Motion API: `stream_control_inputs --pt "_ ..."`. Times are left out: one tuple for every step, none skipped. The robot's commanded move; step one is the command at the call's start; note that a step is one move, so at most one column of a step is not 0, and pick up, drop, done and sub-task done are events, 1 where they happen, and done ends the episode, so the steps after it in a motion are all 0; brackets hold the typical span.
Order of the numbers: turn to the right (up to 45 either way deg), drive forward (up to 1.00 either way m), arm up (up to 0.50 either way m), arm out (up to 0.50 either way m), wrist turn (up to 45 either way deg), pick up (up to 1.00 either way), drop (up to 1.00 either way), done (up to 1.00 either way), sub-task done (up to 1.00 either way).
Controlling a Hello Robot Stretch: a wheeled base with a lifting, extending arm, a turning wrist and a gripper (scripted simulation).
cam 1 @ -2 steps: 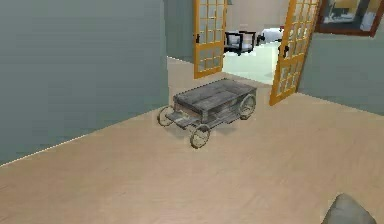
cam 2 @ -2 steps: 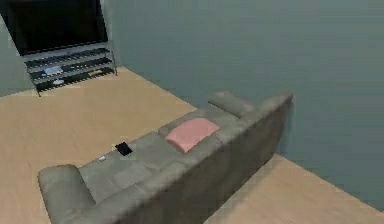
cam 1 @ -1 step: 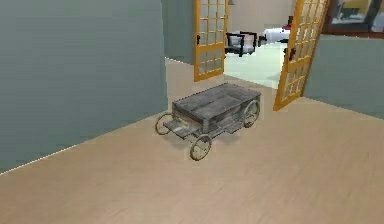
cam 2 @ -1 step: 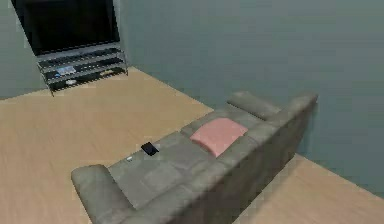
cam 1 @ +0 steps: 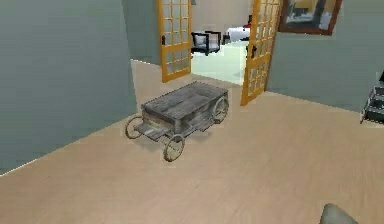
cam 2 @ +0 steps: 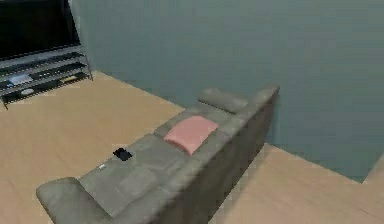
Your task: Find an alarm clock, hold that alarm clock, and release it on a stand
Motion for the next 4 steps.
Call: stream_control_inputs --pt "0.0 0.5 0.0 0.0 0.0 0.0 0.0 0.0 0.0" --pt "24.0 0.0 0.0 0.0 0.0 0.0 0.0 0.0 0.0" --pt "0.0 1.0 0.0 0.0 0.0 0.0 0.0 0.0 0.0" --pt "0.0 1.0 0.0 0.0 0.0 0.0 0.0 0.0 0.0"
